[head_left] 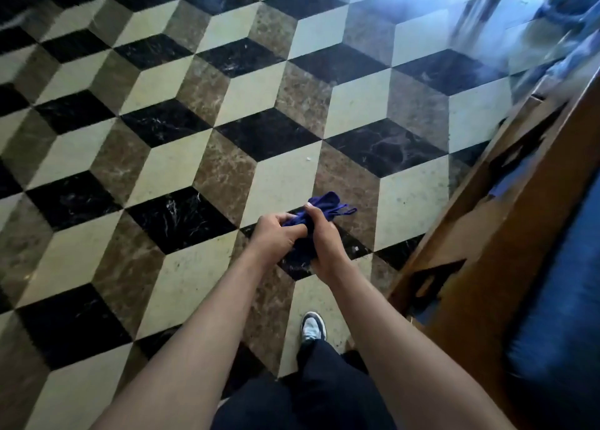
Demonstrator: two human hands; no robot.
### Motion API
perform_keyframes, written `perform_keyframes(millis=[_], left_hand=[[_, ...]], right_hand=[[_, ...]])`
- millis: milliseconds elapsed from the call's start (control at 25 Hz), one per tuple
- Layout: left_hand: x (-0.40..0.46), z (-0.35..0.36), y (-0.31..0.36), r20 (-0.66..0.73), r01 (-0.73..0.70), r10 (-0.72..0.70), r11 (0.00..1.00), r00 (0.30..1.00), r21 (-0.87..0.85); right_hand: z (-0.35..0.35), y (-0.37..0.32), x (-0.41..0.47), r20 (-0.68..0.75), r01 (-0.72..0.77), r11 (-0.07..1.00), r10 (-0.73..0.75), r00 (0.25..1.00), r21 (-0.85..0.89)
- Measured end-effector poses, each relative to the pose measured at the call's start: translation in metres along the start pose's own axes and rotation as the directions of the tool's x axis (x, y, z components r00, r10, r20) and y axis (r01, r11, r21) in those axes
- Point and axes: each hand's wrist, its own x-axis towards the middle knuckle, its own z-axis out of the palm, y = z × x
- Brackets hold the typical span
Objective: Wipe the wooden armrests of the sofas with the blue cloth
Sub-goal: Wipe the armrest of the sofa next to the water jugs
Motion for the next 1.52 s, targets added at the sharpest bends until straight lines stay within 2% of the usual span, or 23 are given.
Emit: perform_keyframes(millis=[80, 160, 280, 360, 440, 560, 640, 680, 760, 800, 920, 1000, 1080, 1160, 1240, 1320, 1440, 1520], left_hand=[[0.023, 0.009, 0.043, 0.017, 0.018, -0.018, 1.0, 1.0, -0.012], [0.052, 0.025, 0.086, 0.03, 0.057, -0.054, 0.992, 0.998, -0.114], [0.099, 0.044, 0.14, 0.213, 0.193, -0.137, 0.943, 0.967, -0.271], [0.14, 0.051, 0.169, 0.338, 0.237, -0.127, 0.922, 0.933, -0.307], [0.178, 0.055, 0.194, 0.426, 0.262, -0.104, 0.907, 0.899, -0.33], [0.243, 0.061, 0.236, 0.544, 0.309, -0.113, 0.908, 0.831, -0.283], [0.283, 0.073, 0.265, 0.663, 0.372, -0.122, 0.894, 0.738, -0.25], [0.304, 0.082, 0.284, 0.732, 0.418, -0.148, 0.886, 0.665, -0.2], [0.336, 0.11, 0.32, 0.799, 0.441, -0.202, 0.893, 0.566, -0.087], [0.353, 0.131, 0.339, 0.812, 0.4, -0.23, 0.917, 0.537, -0.005], [0.405, 0.212, 0.388, 0.777, 0.234, -0.336, 0.94, 0.531, 0.247], [0.443, 0.278, 0.419, 0.755, 0.198, -0.411, 0.911, 0.511, 0.362], [0.478, 0.339, 0.447, 0.755, 0.178, -0.455, 0.888, 0.473, 0.424], [0.506, 0.393, 0.473, 0.729, 0.126, -0.418, 0.898, 0.542, 0.421], [0.534, 0.45, 0.507, 0.691, 0.037, -0.318, 0.92, 0.648, 0.389], [0.558, 0.505, 0.548, 0.68, -0.07, -0.211, 0.93, 0.702, 0.36], [0.588, 0.578, 0.606, 0.717, -0.176, -0.102, 0.937, 0.69, 0.302], [0.618, 0.628, 0.633, 0.74, -0.235, -0.079, 0.921, 0.668, 0.311]], right_hand=[[0.0, -0.039, 0.013, 0.013, 0.045, 0.991, -0.047, 0.999, 0.129], [-0.006, -0.082, 0.029, 0.007, 0.1, 0.962, -0.105, 0.994, 0.255], [-0.026, -0.141, 0.06, -0.004, 0.102, 0.866, -0.115, 0.993, 0.489], [-0.037, -0.18, 0.085, 0.042, 0.13, 0.843, -0.178, 0.983, 0.523], [-0.037, -0.216, 0.111, 0.047, 0.165, 0.885, -0.206, 0.977, 0.436], [-0.031, -0.279, 0.155, -0.143, 0.259, 0.909, -0.224, 0.964, 0.326], [-0.037, -0.32, 0.173, -0.194, 0.301, 0.913, -0.254, 0.948, 0.276], [-0.04, -0.347, 0.179, -0.202, 0.323, 0.913, -0.277, 0.939, 0.248], [-0.044, -0.396, 0.188, -0.24, 0.375, 0.917, -0.336, 0.911, 0.138], [-0.049, -0.423, 0.192, -0.262, 0.404, 0.913, -0.377, 0.889, 0.057], [-0.075, -0.497, 0.216, -0.298, 0.446, 0.88, -0.475, 0.828, -0.162], [-0.108, -0.543, 0.243, -0.338, 0.495, 0.854, -0.518, 0.786, -0.159], [-0.149, -0.583, 0.279, -0.388, 0.54, 0.838, -0.526, 0.757, -0.084], [-0.187, -0.621, 0.31, -0.457, 0.529, 0.848, -0.467, 0.757, 0.01], [-0.229, -0.664, 0.34, -0.543, 0.498, 0.865, -0.388, 0.745, 0.064], [-0.266, -0.708, 0.366, -0.606, 0.461, 0.881, -0.31, 0.732, 0.106], [-0.311, -0.766, 0.406, -0.64, 0.434, 0.892, -0.26, 0.723, 0.127], [-0.34, -0.805, 0.439, -0.694, 0.402, 0.912, -0.237, 0.68, 0.083]])
